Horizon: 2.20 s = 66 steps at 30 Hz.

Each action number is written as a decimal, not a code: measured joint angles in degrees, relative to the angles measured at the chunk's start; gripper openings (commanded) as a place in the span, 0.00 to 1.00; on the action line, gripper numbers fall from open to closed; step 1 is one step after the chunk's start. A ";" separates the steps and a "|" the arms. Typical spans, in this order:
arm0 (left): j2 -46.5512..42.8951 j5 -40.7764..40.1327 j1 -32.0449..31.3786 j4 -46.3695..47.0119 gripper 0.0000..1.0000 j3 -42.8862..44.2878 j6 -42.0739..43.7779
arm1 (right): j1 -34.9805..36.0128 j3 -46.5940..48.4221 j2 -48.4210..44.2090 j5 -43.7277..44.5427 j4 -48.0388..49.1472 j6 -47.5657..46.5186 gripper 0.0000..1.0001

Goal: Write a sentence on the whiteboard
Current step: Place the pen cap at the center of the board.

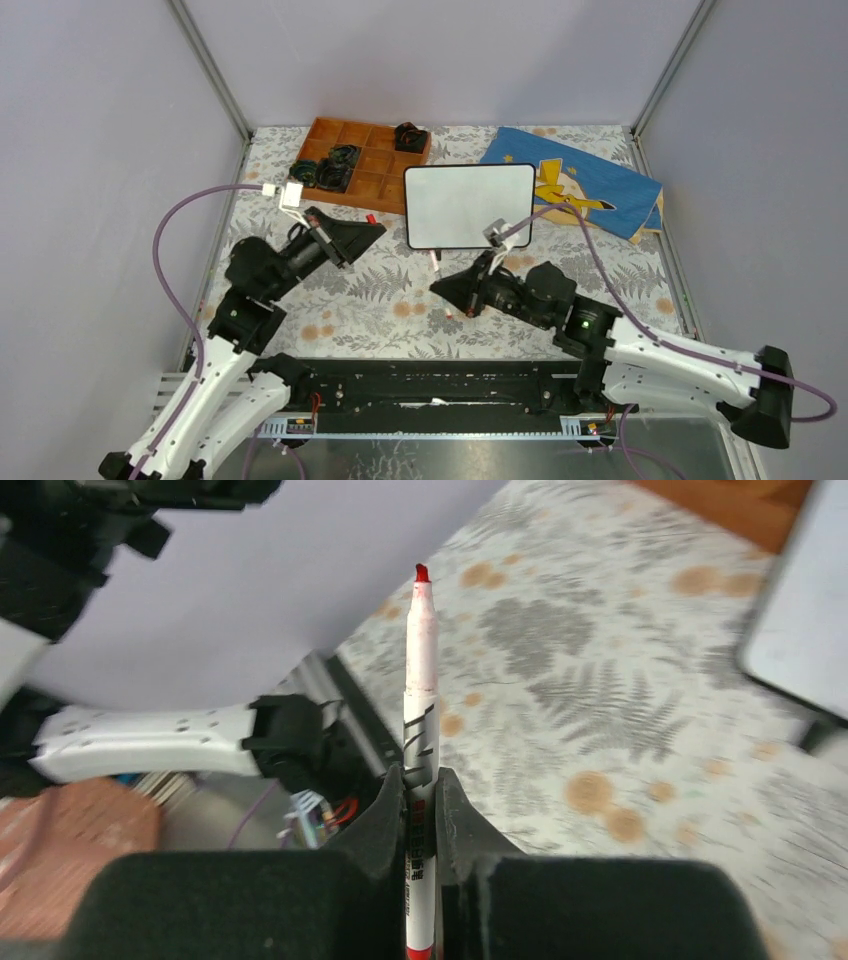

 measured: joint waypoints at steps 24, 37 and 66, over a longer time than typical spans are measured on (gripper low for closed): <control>47.47 -28.00 -6.78 -27.91 0.06 -0.24 3.76 | -0.07 -6.84 -16.76 21.29 -23.69 -2.29 0.00; 49.77 -30.84 -8.92 -27.43 0.22 1.07 3.54 | -0.07 -6.84 -16.11 21.27 -23.76 -4.17 0.00; 49.86 -30.75 -9.44 -25.75 0.37 1.14 2.73 | -0.07 -6.84 -16.61 21.14 -23.78 -4.52 0.00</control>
